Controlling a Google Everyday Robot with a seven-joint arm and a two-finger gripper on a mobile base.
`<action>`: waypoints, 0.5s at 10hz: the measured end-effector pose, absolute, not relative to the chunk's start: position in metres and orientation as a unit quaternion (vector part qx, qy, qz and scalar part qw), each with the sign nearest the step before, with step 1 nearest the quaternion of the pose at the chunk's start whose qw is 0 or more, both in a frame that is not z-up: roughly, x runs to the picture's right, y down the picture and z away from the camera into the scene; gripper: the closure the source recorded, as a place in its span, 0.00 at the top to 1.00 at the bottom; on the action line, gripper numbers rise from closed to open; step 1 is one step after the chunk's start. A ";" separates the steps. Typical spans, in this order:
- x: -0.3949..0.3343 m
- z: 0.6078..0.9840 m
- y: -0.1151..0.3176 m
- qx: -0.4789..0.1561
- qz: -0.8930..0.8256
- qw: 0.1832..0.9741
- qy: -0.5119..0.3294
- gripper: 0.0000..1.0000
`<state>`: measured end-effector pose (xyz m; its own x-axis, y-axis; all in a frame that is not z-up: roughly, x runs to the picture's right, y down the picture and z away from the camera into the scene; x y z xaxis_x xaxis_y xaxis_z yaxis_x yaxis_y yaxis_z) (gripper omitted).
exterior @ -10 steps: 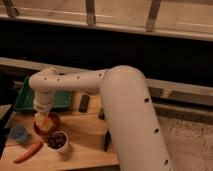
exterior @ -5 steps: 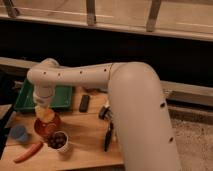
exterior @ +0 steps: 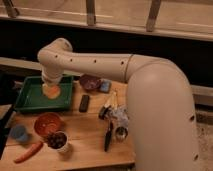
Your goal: Place apple in tray
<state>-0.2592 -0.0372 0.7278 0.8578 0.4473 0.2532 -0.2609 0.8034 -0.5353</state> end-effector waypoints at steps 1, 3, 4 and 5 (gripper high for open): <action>-0.257 0.736 -0.053 -0.239 0.196 0.927 -0.211 0.00; -0.273 0.751 -0.062 -0.236 0.195 0.918 -0.251 0.00; -0.276 0.764 -0.062 -0.235 0.197 0.914 -0.267 0.00; -0.280 0.778 -0.059 -0.236 0.198 0.910 -0.279 0.00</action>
<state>-0.2798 -0.0589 0.7776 0.7662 0.4914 0.4141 -0.2280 0.8104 -0.5397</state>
